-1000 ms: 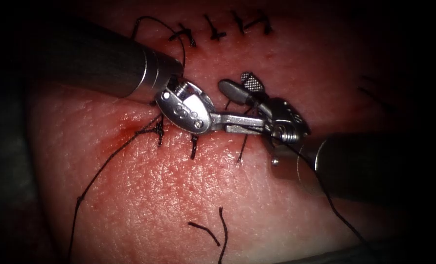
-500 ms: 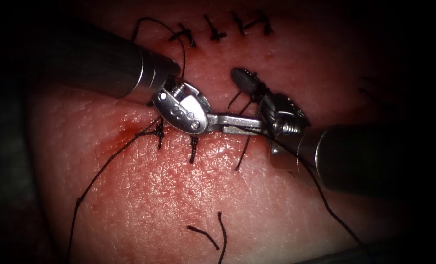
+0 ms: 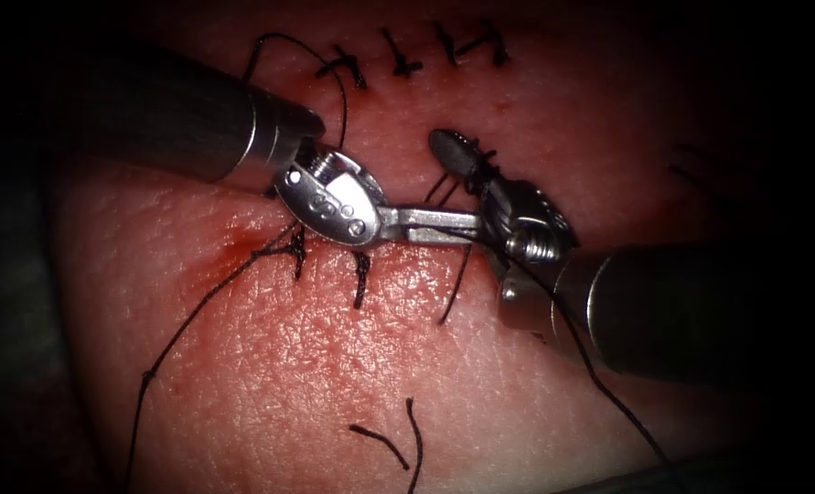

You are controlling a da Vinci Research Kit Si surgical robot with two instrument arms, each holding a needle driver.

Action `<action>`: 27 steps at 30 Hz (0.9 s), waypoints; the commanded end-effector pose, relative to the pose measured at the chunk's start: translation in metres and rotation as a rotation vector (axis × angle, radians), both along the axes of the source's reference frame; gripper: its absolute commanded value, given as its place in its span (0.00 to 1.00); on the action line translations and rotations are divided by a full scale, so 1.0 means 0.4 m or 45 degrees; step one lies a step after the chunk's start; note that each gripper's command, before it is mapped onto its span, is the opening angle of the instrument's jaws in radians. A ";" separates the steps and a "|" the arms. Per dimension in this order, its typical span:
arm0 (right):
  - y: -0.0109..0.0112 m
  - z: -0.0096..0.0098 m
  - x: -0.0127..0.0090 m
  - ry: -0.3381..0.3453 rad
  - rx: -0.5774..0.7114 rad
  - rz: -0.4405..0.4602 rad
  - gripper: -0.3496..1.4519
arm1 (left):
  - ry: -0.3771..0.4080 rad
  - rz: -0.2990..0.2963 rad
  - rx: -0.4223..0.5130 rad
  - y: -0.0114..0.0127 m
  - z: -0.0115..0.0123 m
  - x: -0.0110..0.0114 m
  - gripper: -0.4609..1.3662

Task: Wound Closure
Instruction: Pull down with right hand and pull up on left grasper to tighten knot

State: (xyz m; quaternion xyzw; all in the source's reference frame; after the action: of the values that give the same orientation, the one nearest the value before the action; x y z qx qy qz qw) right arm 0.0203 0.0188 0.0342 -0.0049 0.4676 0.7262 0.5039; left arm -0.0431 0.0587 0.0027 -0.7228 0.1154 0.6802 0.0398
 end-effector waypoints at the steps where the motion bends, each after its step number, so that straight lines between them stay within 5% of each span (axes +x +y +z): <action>1: -0.0007 -0.0004 0.0000 0.000 -0.001 -0.006 0.00 | 0.003 0.010 0.006 0.0004 -0.0006 0.0007 0.06; 14: -0.0119 -0.0060 0.0013 -0.002 -0.040 -0.035 0.00 | 0.029 -0.083 -0.015 0.0072 -0.0063 0.0074 0.06; 27: -0.0180 -0.0082 0.0012 -0.038 -0.044 -0.076 0.00 | 0.089 -0.112 0.044 0.0256 0.0033 0.0030 0.06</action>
State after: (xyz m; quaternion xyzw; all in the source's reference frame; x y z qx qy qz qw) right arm 0.0209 0.0111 0.0308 -0.0088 0.4739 0.7006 0.5334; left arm -0.0422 0.0701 0.0049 -0.6912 0.1393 0.7043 0.0824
